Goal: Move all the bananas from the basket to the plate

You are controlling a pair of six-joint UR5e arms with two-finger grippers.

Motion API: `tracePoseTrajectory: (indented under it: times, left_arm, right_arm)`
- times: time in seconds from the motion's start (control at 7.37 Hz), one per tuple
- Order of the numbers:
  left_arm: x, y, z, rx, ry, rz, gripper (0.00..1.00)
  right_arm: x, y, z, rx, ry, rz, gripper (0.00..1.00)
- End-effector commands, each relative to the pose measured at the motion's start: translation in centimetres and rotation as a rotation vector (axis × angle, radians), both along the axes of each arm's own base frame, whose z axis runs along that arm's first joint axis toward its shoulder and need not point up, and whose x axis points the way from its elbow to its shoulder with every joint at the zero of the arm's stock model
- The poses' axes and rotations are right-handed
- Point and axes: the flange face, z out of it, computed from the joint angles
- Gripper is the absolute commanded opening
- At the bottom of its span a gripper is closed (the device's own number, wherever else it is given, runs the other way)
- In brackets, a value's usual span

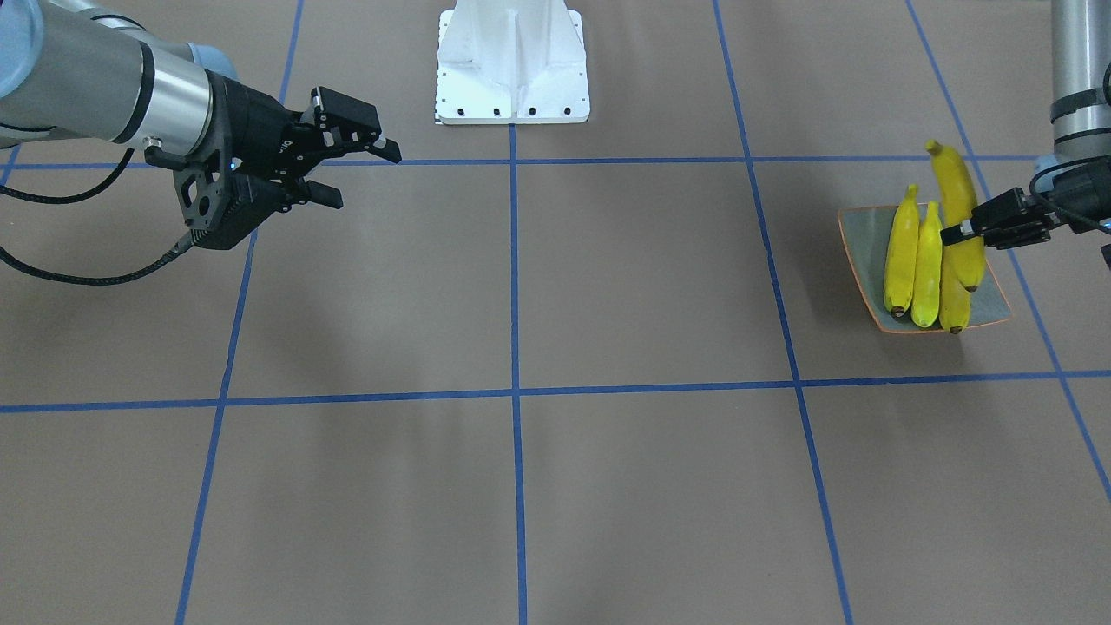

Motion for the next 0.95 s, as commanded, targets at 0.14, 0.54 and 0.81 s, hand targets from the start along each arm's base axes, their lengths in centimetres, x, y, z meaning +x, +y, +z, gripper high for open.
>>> tracePoseTrajectory:
  times: [0.14, 0.54, 0.81]
  left_arm:
    - [-1.0, -2.5, 2.4, 0.030, -0.022, 0.000, 0.00]
    - [-2.2, -4.3, 3.8, 0.124, -0.012, 0.050, 0.00]
    - [-2.5, -3.2, 6.9, 0.167, -0.014, 0.063, 0.00]
  right_arm:
    - [0.1, 0.1, -0.3, -0.005, 0.002, 0.013, 1.00]
    - [0.2, 0.2, -0.5, 0.001, 0.001, 0.024, 1.00]
    - [0.2, 0.1, -0.5, 0.005, 0.003, 0.035, 1.00]
